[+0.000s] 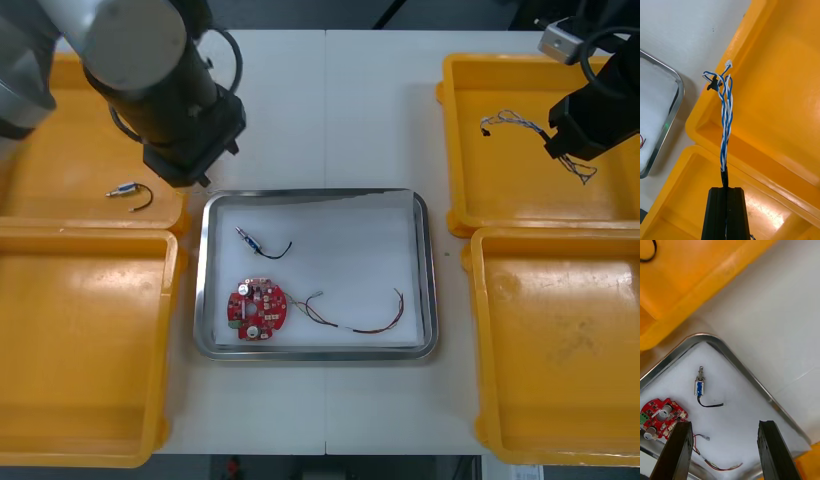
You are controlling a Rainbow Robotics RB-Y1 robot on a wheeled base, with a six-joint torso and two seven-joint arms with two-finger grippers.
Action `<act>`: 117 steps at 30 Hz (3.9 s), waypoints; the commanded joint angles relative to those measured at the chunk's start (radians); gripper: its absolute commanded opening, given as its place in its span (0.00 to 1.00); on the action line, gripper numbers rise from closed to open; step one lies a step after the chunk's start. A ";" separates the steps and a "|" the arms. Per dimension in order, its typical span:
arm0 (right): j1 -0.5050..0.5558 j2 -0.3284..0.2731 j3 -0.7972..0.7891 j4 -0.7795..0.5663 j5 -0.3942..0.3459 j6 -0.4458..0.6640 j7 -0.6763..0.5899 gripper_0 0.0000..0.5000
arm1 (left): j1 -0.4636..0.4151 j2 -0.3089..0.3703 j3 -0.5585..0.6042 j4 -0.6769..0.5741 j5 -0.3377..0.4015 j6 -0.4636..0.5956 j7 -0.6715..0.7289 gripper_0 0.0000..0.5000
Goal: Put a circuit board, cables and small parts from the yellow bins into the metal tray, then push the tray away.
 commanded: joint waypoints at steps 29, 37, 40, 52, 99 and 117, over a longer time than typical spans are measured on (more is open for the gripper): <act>-0.108 0.171 0.625 -0.199 0.131 -0.400 0.218 0.00 | -0.130 0.206 0.079 0.740 0.100 -0.234 0.037 1.00; -0.108 0.226 0.666 -0.087 0.150 -0.474 0.430 0.00 | -0.130 0.159 -0.011 0.815 0.098 -0.315 0.044 1.00; -0.108 0.243 0.692 -0.033 0.160 -0.523 0.471 0.00 | -0.110 0.139 -0.017 0.824 0.086 -0.349 0.048 1.00; -0.108 0.275 0.780 0.102 0.233 -0.650 0.492 0.00 | -0.047 0.076 -0.030 0.824 0.055 -0.426 0.063 1.00; -0.108 0.194 0.281 -0.119 0.099 -0.035 -0.083 1.00 | 0.066 0.035 -0.125 0.741 -0.037 -0.507 0.110 0.00; -0.007 0.031 0.045 -0.117 0.121 0.039 -0.351 1.00 | 0.068 0.071 -0.125 0.665 -0.072 -0.499 0.095 0.00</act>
